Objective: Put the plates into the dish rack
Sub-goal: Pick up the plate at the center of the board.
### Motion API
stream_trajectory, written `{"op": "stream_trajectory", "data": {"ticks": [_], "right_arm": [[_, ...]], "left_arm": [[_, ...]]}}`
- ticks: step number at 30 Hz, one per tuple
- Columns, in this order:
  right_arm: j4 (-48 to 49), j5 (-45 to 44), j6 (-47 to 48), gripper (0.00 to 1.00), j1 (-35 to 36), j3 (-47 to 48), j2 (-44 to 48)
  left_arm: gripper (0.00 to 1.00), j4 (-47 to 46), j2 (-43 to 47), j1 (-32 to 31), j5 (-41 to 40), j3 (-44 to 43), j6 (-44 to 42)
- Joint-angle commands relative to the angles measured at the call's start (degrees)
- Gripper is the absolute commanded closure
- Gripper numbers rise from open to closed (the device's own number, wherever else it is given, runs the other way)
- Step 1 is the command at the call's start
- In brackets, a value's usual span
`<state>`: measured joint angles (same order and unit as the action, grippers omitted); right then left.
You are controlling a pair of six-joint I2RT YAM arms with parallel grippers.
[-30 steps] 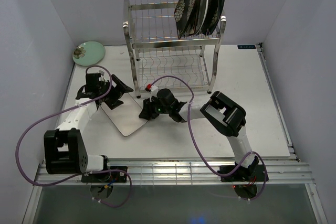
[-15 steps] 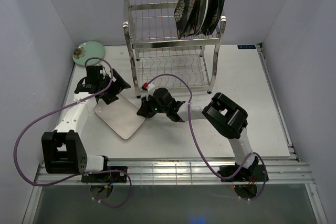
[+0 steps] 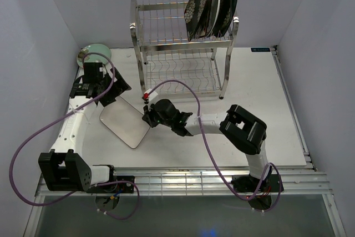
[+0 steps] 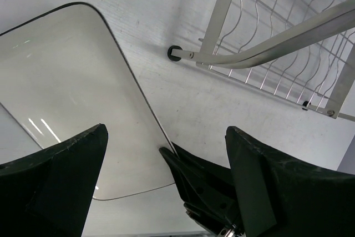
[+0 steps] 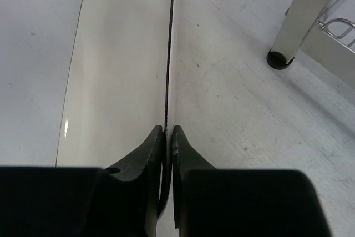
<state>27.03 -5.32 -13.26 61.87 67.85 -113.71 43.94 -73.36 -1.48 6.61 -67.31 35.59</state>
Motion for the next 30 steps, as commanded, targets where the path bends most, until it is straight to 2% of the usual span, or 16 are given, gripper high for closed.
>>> {"op": "stream_trajectory", "data": {"ticks": [1, 6, 10, 30], "right_arm": [[4.7, -11.1, 5.8, 0.92, -0.3, -1.4, 3.3], [8.0, -18.8, 9.2, 0.92, 1.9, -3.6, 4.8], [7.3, -23.4, 11.8, 0.92, 3.9, -1.4, 4.3], [16.8, -35.5, 26.6, 0.92, 12.0, -2.0, 4.6]], "left_arm": [[0.02, 2.9, 0.3, -0.1, 0.0, -1.2, -2.5], [0.02, 5.2, -2.3, 0.0, -0.8, -1.4, -4.3], [0.02, 6.0, -5.6, 0.0, 0.3, -1.0, -5.3], [0.02, 9.7, -12.2, -2.7, -2.2, -9.7, -3.3]]}}
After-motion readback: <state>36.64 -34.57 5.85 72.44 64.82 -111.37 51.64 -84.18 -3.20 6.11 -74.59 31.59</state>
